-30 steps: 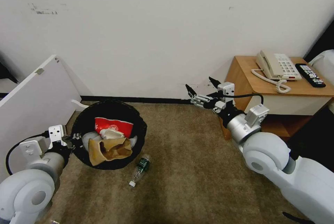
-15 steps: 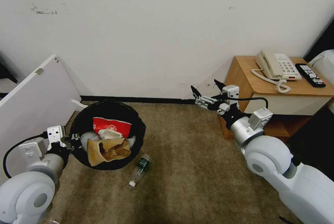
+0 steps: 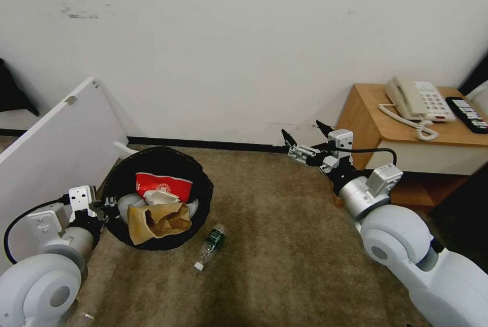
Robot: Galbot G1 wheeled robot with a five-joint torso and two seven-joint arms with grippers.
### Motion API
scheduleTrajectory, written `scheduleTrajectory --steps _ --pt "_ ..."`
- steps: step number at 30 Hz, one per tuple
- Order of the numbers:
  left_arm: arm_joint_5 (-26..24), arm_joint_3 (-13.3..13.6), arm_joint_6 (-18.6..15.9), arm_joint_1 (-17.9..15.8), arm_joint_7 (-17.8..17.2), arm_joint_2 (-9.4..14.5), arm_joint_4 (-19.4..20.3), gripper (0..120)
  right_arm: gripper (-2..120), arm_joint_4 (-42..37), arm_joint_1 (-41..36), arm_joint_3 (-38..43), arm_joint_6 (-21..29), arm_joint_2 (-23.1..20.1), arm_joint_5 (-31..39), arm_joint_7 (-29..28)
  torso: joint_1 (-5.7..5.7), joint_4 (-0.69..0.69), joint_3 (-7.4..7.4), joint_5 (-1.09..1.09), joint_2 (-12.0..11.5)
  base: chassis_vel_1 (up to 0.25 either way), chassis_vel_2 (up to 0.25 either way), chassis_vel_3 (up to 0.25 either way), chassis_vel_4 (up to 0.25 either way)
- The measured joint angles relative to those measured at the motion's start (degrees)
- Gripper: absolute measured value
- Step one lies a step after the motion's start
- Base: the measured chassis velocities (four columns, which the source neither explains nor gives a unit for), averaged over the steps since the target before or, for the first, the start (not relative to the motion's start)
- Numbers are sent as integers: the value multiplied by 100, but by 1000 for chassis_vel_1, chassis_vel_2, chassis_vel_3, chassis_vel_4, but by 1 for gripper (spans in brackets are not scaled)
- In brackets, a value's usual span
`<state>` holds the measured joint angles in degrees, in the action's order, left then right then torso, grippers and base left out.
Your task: Pick up the trash bin and place the garbage on the floor into it.
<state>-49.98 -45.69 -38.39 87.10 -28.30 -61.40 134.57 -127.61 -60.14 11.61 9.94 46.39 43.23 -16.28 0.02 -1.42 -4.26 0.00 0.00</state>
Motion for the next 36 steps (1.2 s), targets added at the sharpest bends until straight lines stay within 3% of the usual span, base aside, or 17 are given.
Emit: scheduleTrajectory --steps 36 --pt "325 78 81 19 8 -180 2 0 100 -91 -218 139 359 157 40 119 0 -2 0 0 1 4 5 5 5"
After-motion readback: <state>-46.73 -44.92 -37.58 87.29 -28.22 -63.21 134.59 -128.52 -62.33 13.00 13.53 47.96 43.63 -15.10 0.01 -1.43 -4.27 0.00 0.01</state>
